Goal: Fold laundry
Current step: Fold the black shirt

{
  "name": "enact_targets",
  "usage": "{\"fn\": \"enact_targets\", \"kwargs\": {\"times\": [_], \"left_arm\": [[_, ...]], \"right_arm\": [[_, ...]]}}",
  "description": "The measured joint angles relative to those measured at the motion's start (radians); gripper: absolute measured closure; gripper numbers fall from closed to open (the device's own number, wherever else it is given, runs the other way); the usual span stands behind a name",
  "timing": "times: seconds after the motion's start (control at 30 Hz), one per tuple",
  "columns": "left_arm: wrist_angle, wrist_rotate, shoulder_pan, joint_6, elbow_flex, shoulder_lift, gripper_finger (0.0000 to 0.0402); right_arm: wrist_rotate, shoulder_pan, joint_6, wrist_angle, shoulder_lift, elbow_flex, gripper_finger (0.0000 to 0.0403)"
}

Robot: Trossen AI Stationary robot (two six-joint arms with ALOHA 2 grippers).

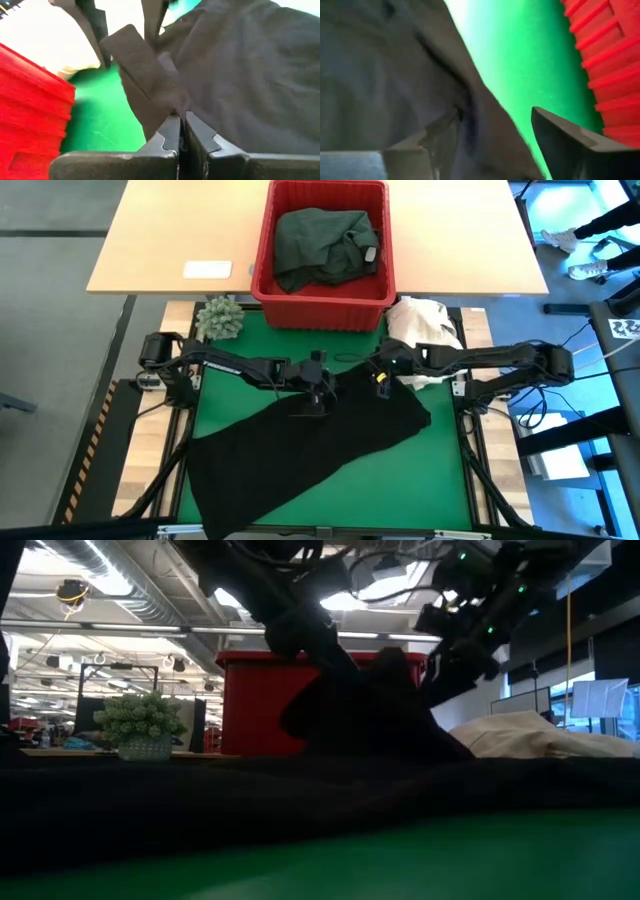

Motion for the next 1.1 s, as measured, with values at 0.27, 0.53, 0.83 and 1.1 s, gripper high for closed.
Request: {"fn": "enact_targets", "kwargs": {"times": [0.27, 0.53, 0.83, 1.1], "left_arm": [[-0.019, -0.025, -0.001, 0.000, -0.002, -0.007, 0.0398], [-0.028, -0.039, 0.001, -0.001, -0.002, -0.007, 0.0398], [-0.022, -0.046, 0.000, -0.001, -0.002, -0.007, 0.0398], [-0.060, -0.043, -0.039, 0.042, -0.002, -0.007, 0.0398]], "right_arm": [[-0.196, -0.009, -0.009, 0.070, 0.092, -0.011, 0.0134], [-0.304, -0.008, 0.004, 0.085, 0.098, -0.011, 0.0134], [-0.178, -0.008, 0.005, 0.034, 0.152, -0.011, 0.0175], [-0.242, -0.008, 0.005, -0.059, 0.111, -0.011, 0.0388]]}}
